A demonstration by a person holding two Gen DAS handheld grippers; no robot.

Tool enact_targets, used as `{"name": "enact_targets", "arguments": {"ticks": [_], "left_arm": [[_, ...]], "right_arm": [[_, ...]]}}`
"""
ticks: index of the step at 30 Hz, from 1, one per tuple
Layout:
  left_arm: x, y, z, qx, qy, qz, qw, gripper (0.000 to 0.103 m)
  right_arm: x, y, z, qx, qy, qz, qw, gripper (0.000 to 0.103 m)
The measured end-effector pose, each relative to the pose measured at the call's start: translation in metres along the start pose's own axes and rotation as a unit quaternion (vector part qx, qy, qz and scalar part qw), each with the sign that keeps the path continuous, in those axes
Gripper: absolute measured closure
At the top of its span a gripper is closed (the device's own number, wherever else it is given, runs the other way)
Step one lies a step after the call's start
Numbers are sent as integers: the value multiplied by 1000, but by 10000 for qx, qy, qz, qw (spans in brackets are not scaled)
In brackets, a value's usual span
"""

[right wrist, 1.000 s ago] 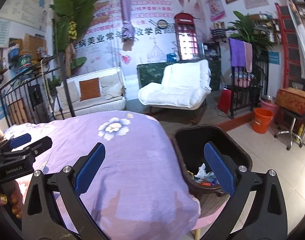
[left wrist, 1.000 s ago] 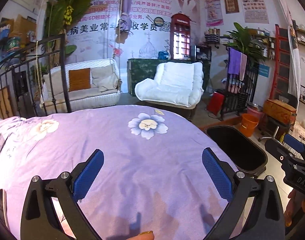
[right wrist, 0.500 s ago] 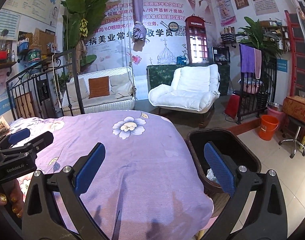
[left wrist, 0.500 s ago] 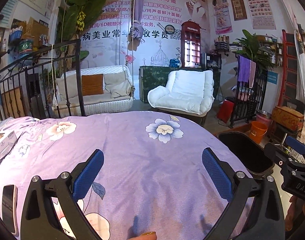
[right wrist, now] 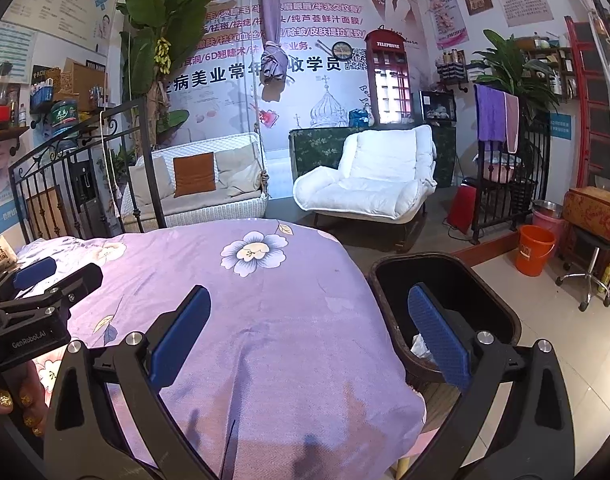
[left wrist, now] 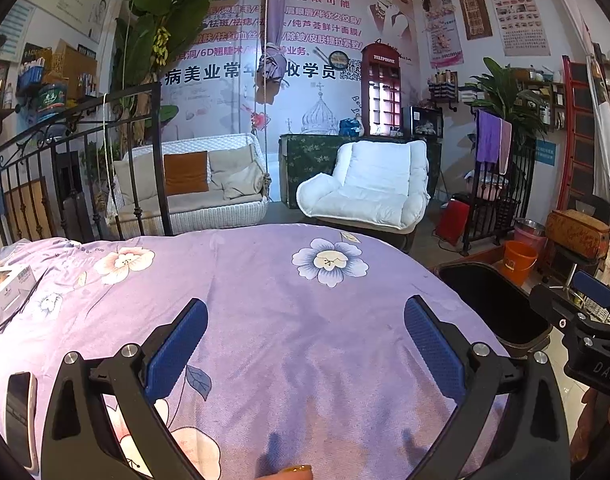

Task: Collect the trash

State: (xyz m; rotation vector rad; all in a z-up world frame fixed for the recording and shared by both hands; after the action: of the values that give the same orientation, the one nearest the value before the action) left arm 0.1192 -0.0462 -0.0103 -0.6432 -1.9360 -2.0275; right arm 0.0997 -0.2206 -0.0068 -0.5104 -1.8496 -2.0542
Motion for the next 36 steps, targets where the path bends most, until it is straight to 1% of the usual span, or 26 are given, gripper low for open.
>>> {"name": "enact_targets", "arguments": {"ticks": [36], "left_arm": [[2,2,1,68,38,13,10000,5]], "right_arm": [[1,-1,-3,-12,26,39,10000,5]]}}
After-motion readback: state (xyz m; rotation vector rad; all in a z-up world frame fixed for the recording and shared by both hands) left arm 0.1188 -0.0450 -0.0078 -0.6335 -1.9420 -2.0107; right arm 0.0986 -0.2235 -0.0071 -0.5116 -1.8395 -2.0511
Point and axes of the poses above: each gripper's, at about its wrist camera, not at the fingertips, and x roughly against the way its jaws point, z to its left, y to its top, the point moved 9 cm from there along -x, roughly the way its jaws point, and after that the axes turned 8 degrees about z, right-handed, at the moved point
